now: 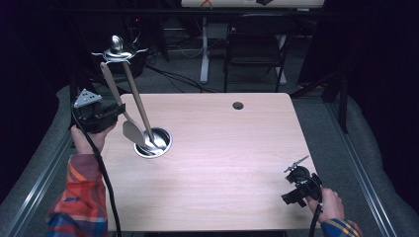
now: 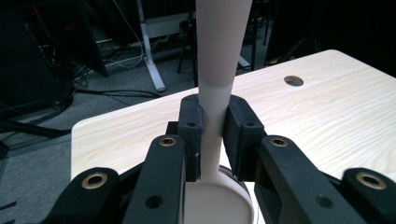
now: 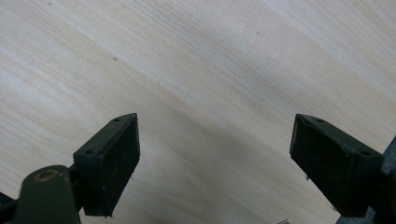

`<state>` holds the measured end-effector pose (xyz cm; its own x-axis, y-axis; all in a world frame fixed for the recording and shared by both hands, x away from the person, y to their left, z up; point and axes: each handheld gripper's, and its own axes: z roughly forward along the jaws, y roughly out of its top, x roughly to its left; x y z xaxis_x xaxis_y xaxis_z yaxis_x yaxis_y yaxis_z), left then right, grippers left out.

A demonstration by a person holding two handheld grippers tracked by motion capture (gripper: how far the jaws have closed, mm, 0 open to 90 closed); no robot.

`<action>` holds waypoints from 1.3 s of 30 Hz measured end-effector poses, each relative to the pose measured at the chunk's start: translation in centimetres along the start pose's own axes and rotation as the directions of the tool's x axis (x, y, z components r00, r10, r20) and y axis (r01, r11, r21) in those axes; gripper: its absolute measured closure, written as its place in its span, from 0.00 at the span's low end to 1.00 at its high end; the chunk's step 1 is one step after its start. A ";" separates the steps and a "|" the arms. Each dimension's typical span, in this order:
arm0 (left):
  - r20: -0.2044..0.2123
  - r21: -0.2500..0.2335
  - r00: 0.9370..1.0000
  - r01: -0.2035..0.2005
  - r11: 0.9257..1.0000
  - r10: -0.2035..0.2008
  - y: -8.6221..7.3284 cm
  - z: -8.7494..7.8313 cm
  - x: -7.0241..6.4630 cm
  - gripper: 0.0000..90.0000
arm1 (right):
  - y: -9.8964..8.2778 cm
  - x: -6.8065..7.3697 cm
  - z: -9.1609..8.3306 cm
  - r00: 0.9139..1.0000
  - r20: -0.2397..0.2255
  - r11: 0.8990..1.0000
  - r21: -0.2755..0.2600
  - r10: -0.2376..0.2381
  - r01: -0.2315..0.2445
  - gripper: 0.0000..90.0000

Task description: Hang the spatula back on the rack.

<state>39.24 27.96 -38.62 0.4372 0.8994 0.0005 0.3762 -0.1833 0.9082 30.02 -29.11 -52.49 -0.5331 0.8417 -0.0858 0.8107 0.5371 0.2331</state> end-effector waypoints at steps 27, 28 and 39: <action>-0.057 0.027 0.998 0.028 0.999 -0.026 -0.1 0.4 -0.7 0.57 | -0.2 0.0 -0.1 1.000 -0.001 0.999 -0.033 0.008 -0.008 0.17; -0.062 0.033 0.998 0.030 0.999 -0.028 -0.1 0.3 -0.8 0.48 | -0.2 -0.1 -0.2 1.000 0.003 0.999 -0.033 0.005 -0.004 0.17; -0.069 0.067 0.997 0.040 0.997 -0.036 -0.9 -0.9 -1.5 0.21 | -0.4 -0.1 -0.2 1.000 0.003 1.000 -0.023 0.000 0.000 0.17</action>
<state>37.49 27.16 -39.02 0.3660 0.9306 -0.0030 0.4472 -0.1731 0.8775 29.72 -29.36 -52.38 -0.5322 0.8419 -0.0891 0.8049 0.5358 0.2551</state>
